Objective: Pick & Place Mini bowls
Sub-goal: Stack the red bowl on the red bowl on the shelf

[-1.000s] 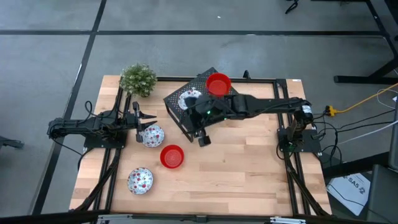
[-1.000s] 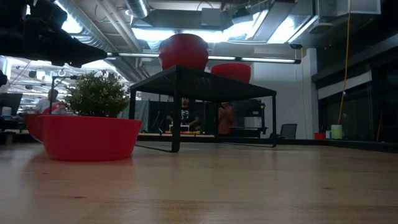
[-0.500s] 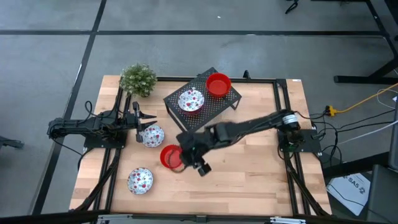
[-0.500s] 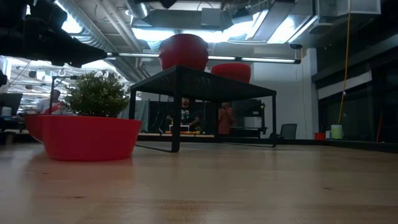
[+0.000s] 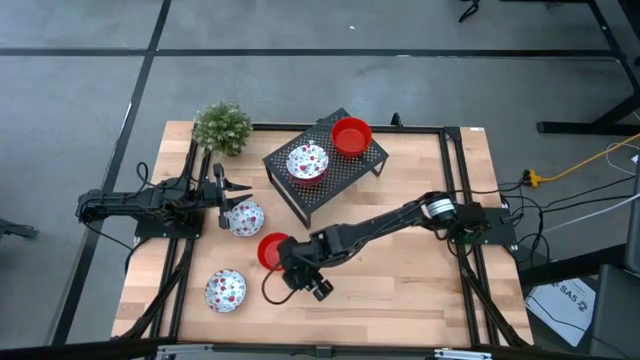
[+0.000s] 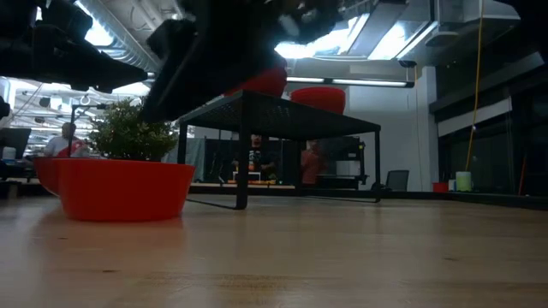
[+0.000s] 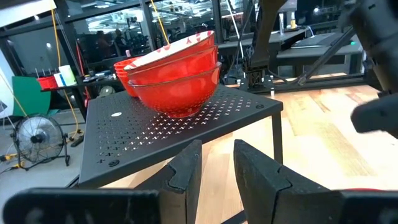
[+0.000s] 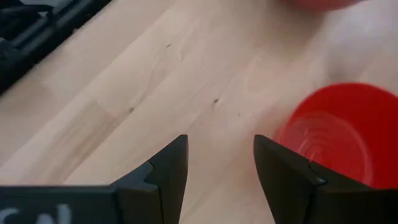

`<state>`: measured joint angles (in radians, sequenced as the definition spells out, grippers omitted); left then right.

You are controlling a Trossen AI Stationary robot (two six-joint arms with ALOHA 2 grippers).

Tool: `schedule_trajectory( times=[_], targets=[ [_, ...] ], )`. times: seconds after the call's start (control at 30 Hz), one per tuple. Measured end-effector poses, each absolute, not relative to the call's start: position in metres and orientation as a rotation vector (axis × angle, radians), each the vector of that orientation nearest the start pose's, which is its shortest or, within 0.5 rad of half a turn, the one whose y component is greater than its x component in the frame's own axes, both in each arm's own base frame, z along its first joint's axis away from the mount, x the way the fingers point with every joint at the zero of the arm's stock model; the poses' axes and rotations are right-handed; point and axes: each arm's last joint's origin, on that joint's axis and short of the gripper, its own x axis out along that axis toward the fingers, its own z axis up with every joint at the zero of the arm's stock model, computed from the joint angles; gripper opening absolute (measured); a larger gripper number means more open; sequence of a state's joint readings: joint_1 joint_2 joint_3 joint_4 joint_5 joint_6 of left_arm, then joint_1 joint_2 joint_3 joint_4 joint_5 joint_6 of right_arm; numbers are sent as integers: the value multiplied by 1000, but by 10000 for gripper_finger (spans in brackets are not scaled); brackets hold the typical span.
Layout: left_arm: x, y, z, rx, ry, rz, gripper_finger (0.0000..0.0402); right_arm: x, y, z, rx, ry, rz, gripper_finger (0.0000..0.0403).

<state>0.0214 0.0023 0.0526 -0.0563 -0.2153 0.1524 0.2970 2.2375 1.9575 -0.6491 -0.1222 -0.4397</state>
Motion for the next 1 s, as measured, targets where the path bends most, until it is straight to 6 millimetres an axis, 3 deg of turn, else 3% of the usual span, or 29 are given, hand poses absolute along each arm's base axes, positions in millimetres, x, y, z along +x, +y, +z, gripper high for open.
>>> schedule_trajectory(
  times=[0.37,0.8,1.0],
  targets=[
    [94,8,176,152,24,236,88,489,143,217,-546,721,448,181],
    [94,8,176,152,24,236,88,496,130,181,-583,850,338,178],
    [94,8,176,152,24,236,88,495,131,180,-581,864,340,111]
  ],
)
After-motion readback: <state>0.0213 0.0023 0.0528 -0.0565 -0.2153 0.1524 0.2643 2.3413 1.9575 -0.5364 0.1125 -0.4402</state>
